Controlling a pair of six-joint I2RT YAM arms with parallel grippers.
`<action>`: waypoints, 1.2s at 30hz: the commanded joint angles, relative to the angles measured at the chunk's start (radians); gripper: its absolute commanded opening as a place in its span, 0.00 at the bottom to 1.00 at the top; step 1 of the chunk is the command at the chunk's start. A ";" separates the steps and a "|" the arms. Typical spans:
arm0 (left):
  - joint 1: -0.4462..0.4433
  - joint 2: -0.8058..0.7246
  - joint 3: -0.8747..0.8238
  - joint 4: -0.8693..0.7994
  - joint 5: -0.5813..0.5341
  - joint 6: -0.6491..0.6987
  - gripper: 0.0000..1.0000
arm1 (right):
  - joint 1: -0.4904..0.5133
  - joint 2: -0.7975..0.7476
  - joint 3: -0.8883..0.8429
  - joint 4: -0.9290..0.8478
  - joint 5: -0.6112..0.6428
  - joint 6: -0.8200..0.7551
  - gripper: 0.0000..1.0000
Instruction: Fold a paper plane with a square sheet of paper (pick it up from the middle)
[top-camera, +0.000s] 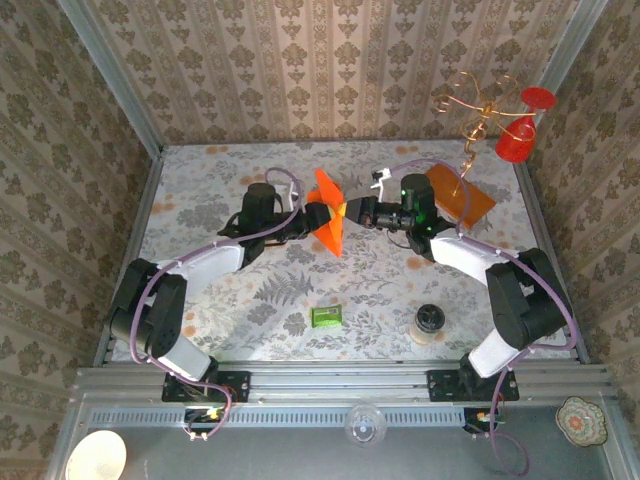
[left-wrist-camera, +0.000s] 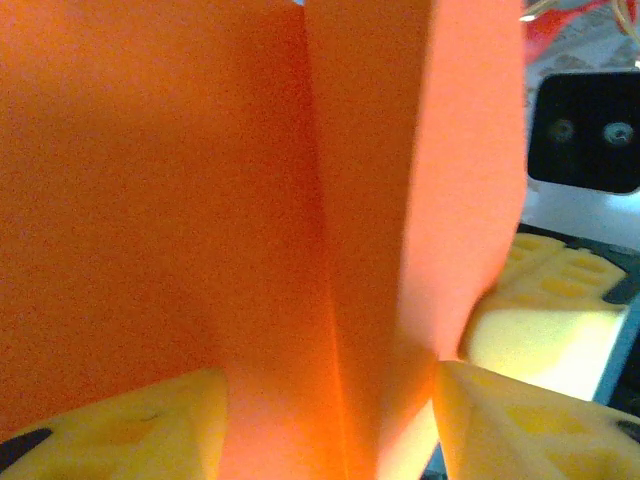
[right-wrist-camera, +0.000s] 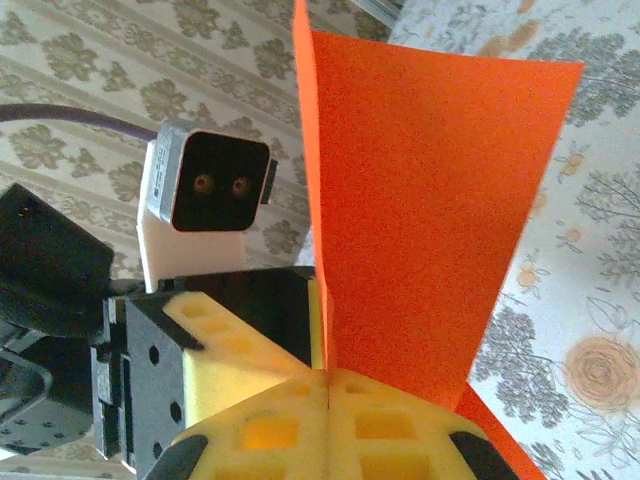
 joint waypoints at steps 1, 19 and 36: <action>-0.004 -0.005 0.025 0.100 0.062 -0.015 0.50 | -0.009 -0.026 -0.015 0.088 -0.048 0.065 0.05; -0.004 -0.007 0.004 0.186 0.082 -0.010 0.16 | -0.026 -0.026 -0.040 0.089 -0.058 0.090 0.08; -0.040 -0.057 0.279 -0.718 -0.492 0.445 0.10 | -0.146 -0.295 -0.100 -0.440 0.244 -0.251 0.59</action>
